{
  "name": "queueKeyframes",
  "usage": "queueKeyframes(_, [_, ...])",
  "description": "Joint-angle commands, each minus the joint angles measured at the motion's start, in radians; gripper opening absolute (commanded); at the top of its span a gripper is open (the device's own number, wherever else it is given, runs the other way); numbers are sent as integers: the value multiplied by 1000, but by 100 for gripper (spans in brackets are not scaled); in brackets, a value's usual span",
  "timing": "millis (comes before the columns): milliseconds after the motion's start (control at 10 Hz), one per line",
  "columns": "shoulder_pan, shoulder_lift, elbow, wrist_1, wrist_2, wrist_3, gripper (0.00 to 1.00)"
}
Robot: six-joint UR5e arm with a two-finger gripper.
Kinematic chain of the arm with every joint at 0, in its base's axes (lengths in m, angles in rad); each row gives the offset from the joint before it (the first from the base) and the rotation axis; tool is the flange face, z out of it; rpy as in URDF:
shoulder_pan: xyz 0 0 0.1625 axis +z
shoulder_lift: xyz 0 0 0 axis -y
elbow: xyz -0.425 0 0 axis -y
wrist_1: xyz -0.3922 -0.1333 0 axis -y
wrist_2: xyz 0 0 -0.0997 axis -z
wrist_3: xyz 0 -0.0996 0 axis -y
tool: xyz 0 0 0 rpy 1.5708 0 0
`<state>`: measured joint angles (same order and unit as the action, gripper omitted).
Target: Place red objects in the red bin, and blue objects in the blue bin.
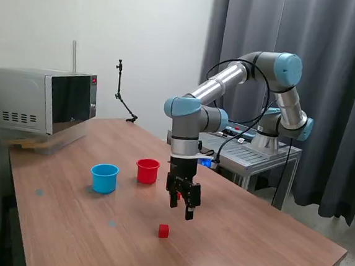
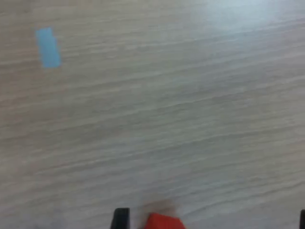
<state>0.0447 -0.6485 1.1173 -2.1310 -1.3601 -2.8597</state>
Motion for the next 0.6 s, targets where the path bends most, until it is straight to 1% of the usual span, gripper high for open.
queueKeyframes(0, [15,33,-55,2,-8,20,100])
queueKeyframes(100, [14,70,-94,12,-25,35,100])
queueKeyframes(300, [15,95,-123,16,-143,45,100])
queueKeyframes(400, [14,95,-132,22,-183,46,100])
queueKeyframes(500, [12,98,-137,57,-251,54,100])
